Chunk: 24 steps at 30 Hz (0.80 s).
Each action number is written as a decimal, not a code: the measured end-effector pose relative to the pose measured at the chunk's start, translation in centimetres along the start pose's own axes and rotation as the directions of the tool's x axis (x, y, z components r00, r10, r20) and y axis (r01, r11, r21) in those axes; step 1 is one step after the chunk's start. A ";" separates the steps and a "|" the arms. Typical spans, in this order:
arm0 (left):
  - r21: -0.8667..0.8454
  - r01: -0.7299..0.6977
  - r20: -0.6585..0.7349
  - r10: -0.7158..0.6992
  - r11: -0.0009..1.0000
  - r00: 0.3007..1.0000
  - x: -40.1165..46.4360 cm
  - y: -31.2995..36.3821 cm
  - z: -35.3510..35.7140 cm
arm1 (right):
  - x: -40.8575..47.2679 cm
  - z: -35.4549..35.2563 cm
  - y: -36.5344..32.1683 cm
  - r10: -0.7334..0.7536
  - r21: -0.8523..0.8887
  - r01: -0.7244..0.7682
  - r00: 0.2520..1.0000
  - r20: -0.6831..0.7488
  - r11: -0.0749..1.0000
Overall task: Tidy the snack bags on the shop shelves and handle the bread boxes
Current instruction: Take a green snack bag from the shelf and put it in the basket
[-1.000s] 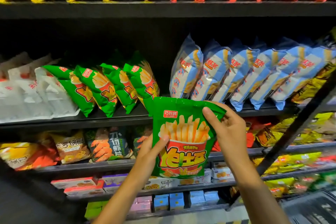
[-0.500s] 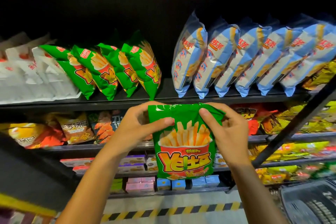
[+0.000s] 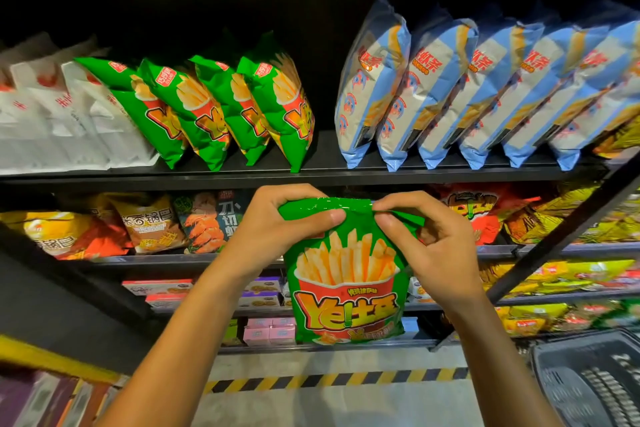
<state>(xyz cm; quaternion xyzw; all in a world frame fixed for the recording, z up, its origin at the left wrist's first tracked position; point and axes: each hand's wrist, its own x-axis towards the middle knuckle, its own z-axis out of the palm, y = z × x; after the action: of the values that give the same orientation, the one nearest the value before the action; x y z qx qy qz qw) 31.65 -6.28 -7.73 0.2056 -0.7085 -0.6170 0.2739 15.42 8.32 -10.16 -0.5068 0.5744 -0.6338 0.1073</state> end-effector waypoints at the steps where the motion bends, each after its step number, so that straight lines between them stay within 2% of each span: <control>1: -0.007 0.012 0.000 -0.012 1.000 1.000 -0.1 0.1 0.0 | 0.0 0.0 -0.1 -0.023 -0.028 0.023 1.000 0.010 0.999; 6: -0.031 0.046 0.016 -0.046 0.998 0.999 -0.2 -0.1 -0.2 | 0.0 0.0 -0.3 -0.114 -0.119 0.114 0.993 0.014 0.986; 9: -0.047 0.068 0.041 -0.066 0.997 0.997 -0.3 -0.3 -0.5 | 0.0 0.0 -0.1 -0.102 -0.121 0.098 0.994 -0.026 0.988; 13: -0.180 0.081 0.013 -0.080 0.980 0.997 -0.6 -0.6 -0.9 | -0.3 -0.1 0.0 -0.047 -0.100 0.036 0.993 -0.108 0.994; 16: -0.169 0.021 -0.034 -0.028 0.985 0.999 -1.0 -0.9 -0.4 | -0.1 -0.6 -0.1 0.013 -0.113 -0.017 0.999 -0.031 0.994; 20: -0.126 -0.043 -0.030 0.040 0.991 0.999 -1.3 -0.9 0.7 | 0.6 -0.3 -1.2 -0.098 -0.348 0.136 0.987 0.124 0.928; 22: -0.113 -0.040 -0.025 0.037 0.993 0.999 -1.4 -0.9 1.0 | 1.0 0.0 -1.3 -0.135 -0.414 0.215 0.967 0.214 0.885; 24: -0.113 -0.024 -0.022 0.022 0.993 1.000 -1.5 -1.0 1.1 | 1.1 0.2 -1.0 -0.183 -0.421 0.271 0.954 0.238 0.866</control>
<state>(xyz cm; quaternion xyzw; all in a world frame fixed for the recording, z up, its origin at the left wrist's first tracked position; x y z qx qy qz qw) 32.05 -4.66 -8.97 0.1880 -0.6719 -0.6507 0.2997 15.54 7.77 -8.76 -0.6401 0.6282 -0.4411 -0.0337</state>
